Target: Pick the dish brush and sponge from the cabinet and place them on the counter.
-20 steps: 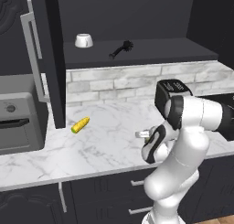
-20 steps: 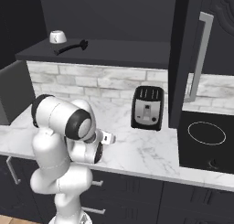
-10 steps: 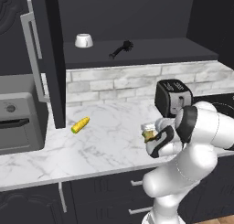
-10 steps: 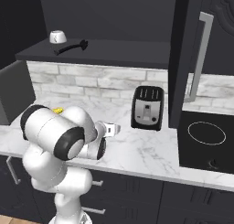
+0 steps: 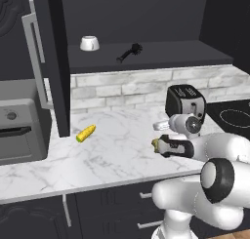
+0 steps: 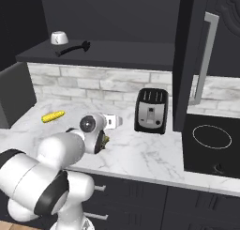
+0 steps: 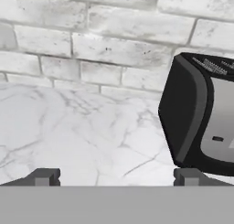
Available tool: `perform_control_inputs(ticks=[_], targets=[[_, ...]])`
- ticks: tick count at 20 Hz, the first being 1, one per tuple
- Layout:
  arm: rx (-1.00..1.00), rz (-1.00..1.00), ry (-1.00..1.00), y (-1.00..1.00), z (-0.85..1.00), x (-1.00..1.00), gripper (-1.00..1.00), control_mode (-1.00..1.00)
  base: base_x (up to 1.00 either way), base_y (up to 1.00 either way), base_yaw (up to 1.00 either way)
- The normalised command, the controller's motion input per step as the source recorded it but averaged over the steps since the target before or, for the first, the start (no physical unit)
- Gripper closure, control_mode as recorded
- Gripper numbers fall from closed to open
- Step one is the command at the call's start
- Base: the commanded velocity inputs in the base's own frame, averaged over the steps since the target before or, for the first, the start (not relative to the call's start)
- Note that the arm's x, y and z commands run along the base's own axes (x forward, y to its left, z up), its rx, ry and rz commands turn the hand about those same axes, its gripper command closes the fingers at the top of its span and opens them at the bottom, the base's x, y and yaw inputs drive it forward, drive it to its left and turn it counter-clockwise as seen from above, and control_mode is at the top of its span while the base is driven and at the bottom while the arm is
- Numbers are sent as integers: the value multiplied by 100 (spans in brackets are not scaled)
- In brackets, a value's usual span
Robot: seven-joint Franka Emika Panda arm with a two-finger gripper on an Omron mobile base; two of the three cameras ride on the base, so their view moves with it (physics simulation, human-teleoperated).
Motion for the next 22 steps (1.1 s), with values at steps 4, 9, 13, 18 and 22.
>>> perform_control_inputs(ticks=[4,9,13,18,22], targets=[[3,0,47,-4,76,-27,-100,-100,0,0,0],[1,0,30,-2,31,-52,-100,-100,0,0,0],[0,1,-7,0,0,-65,-100,-100,0,0,0],[0,0,-2,-2,1,-68,-100,-100,0,0,0],[0,0,0,0,47,-52,-100,-100,0,0,0]])
